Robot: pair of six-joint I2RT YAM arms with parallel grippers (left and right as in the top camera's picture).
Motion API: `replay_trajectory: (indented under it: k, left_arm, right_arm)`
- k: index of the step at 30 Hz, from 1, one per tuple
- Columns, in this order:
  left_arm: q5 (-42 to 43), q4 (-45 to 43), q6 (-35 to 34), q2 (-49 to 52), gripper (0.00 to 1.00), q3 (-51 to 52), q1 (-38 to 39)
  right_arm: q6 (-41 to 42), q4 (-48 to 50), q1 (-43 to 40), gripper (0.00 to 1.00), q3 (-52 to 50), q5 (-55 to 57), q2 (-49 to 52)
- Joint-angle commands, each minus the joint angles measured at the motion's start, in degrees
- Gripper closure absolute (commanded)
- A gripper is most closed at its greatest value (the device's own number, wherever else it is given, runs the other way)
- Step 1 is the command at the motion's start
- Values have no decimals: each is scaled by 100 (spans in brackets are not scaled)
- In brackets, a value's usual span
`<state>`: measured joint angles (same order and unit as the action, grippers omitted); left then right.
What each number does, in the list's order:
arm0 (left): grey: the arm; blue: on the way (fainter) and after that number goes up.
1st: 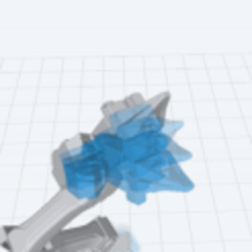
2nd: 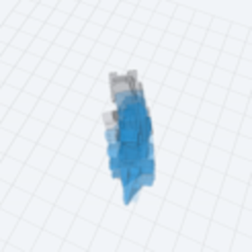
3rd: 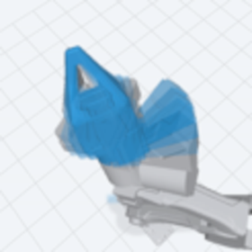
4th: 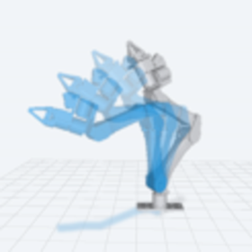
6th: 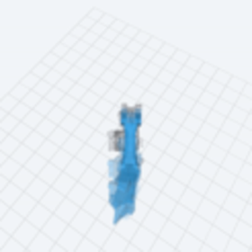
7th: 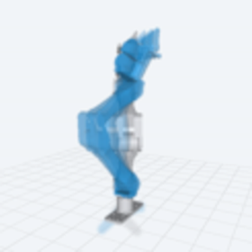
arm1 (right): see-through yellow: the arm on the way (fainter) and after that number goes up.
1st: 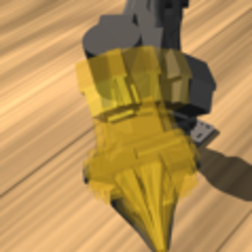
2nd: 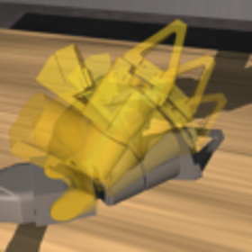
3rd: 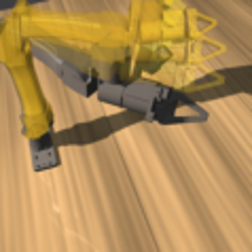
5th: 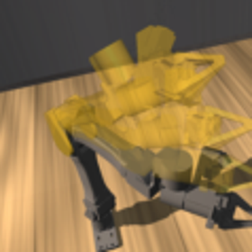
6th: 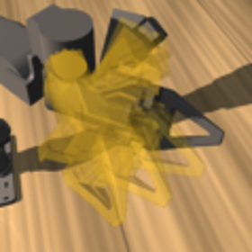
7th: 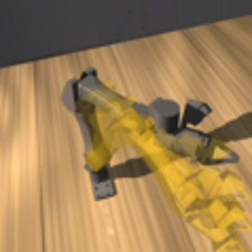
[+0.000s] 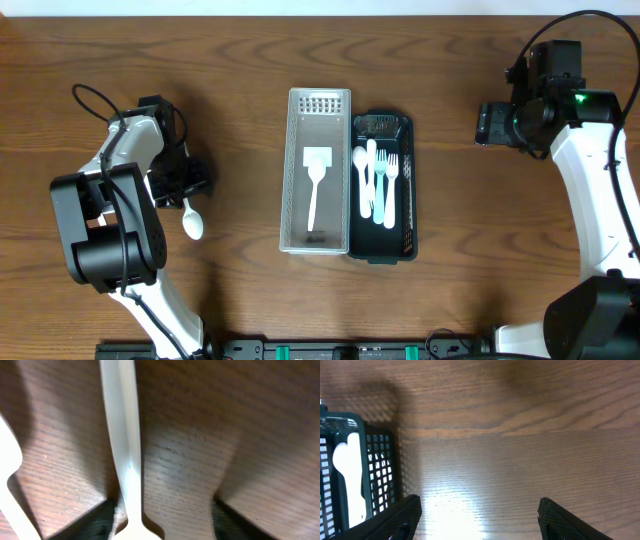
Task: Pack container
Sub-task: 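Move the left gripper back toward the remaining white spoons, then lower the left gripper and grasp a white spoon by its handle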
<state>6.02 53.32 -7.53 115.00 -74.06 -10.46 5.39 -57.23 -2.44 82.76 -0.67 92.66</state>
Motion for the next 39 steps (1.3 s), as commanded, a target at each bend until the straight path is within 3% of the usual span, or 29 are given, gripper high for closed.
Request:
replay_trajectory:
  k: [1, 3, 9, 20, 31, 39]
  left_arm:
    - [2, 39, 42, 168, 47, 13, -9]
    - [2, 57, 42, 168, 51, 13, -9]
    - [0, 103, 42, 168, 76, 13, -9]
    - [0, 138, 42, 168, 94, 13, -9]
    - [0, 249, 22, -24, 94, -175, 66]
    - [4, 855, -74, -1558, 94, -997, 1047]
  right_arm:
    - [-74, -4, -13, 22, -11, -46, 35]
    - [-74, -4, -13, 22, -11, -46, 35]
    - [-74, -4, -13, 22, -11, -46, 35]
    - [-76, -4, -13, 22, -11, -44, 35]
    - [-74, 7, -17, 22, -11, -46, 35]
    - [-76, 24, -17, 22, -11, -46, 35]
